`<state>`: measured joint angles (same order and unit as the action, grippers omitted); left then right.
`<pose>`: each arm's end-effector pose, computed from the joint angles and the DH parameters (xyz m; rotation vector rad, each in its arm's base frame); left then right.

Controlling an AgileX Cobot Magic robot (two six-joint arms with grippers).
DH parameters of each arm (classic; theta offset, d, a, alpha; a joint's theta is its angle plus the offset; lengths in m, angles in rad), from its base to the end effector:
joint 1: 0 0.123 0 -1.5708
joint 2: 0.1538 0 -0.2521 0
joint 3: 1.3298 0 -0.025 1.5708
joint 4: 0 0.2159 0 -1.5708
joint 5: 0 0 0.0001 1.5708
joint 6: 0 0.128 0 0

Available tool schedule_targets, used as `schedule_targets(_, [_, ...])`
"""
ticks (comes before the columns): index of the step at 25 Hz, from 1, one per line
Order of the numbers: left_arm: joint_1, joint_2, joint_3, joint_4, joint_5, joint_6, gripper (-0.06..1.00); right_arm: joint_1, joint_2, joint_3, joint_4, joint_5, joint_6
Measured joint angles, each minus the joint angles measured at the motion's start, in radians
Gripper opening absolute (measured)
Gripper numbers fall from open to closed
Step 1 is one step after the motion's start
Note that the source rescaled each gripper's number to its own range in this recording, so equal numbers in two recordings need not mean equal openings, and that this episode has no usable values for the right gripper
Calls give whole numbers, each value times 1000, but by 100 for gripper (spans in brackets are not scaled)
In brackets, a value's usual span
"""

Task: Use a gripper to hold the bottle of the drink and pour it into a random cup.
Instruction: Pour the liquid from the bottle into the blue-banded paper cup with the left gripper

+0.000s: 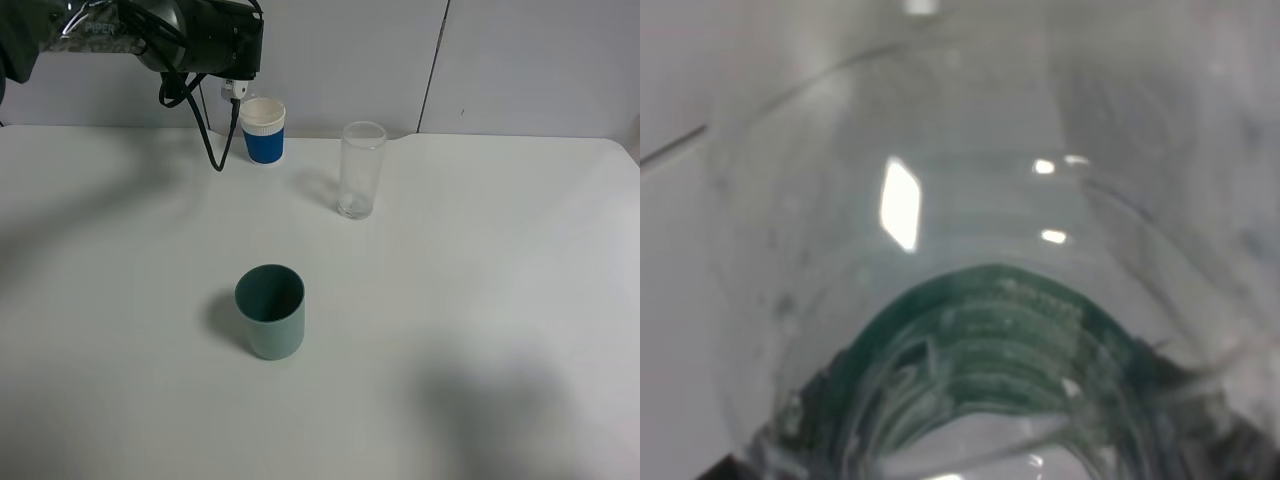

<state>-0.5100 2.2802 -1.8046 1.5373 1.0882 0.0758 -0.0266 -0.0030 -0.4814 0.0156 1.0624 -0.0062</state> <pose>0.4518 -0.1229 0.2023 1.3877 1.7138 1.7292 0.0317 0.0009 0.2383 0.0204 2.0614 -0.0015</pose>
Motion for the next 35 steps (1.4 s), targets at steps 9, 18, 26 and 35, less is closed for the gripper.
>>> schedule_targets(9, [0, 0, 0, 17, 2, 11, 0, 0, 0, 0, 0, 0, 0])
schedule_targets(18, [0, 0, 0, 22, 2, 41, 0, 0, 0, 0, 0, 0, 0])
schedule_targets(26, [0, 0, 0, 22, 2, 44, 0, 0, 0, 0, 0, 0, 0])
schedule_targets(35, [0, 0, 0, -97, -40, -35, 0, 0, 0, 0, 0, 0, 0])
